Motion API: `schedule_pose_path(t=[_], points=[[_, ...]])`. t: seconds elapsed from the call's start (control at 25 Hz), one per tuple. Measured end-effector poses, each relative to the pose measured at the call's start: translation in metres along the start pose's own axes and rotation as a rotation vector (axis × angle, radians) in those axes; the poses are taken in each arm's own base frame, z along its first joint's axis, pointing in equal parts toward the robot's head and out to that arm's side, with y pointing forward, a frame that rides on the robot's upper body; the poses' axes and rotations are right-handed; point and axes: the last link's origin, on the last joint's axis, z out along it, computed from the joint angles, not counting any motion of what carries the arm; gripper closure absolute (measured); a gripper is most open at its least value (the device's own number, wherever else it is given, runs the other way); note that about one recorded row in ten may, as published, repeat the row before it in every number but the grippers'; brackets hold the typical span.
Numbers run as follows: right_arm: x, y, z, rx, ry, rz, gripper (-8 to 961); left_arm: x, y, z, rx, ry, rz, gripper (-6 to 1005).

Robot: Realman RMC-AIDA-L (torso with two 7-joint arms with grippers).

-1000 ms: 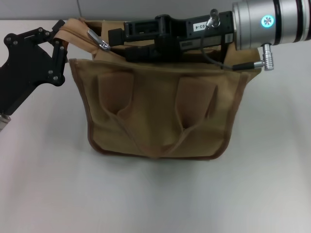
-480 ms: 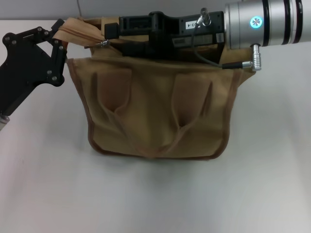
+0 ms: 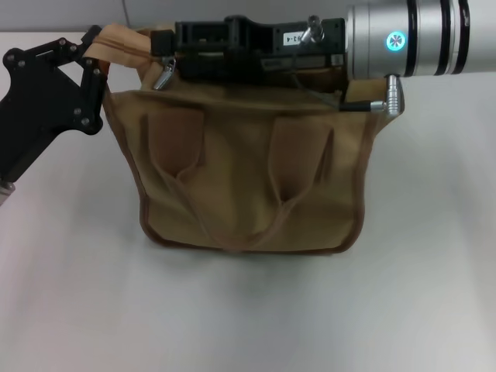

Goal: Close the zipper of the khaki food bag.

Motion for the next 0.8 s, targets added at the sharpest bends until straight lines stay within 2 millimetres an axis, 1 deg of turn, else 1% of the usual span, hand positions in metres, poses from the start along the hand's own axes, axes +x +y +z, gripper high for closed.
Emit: schedule_pose_path(t=[0.04, 0.12, 0.28, 0.56, 0.8], points=[[0.004, 0.001, 0.002, -0.011, 0.014, -0.035, 124, 0.0, -0.003, 0.0, 0.002, -0.001, -0.025, 981], [0.006, 0.001, 0.003, -0.015, 0.018, -0.047, 124, 0.001, -0.004, 0.001, 0.003, -0.001, -0.033, 981], [0.01, -0.005, -0.004, -0.006, -0.009, -0.07, 123, 0.002, -0.005, -0.001, 0.01, 0.002, -0.046, 981], [0.01, -0.01, -0.015, -0.004, -0.075, -0.128, 123, 0.002, -0.004, -0.004, 0.013, 0.004, -0.048, 980], [0.006, -0.01, -0.012, 0.011, -0.075, -0.155, 124, 0.003, 0.0, -0.002, 0.003, 0.02, -0.059, 980]])
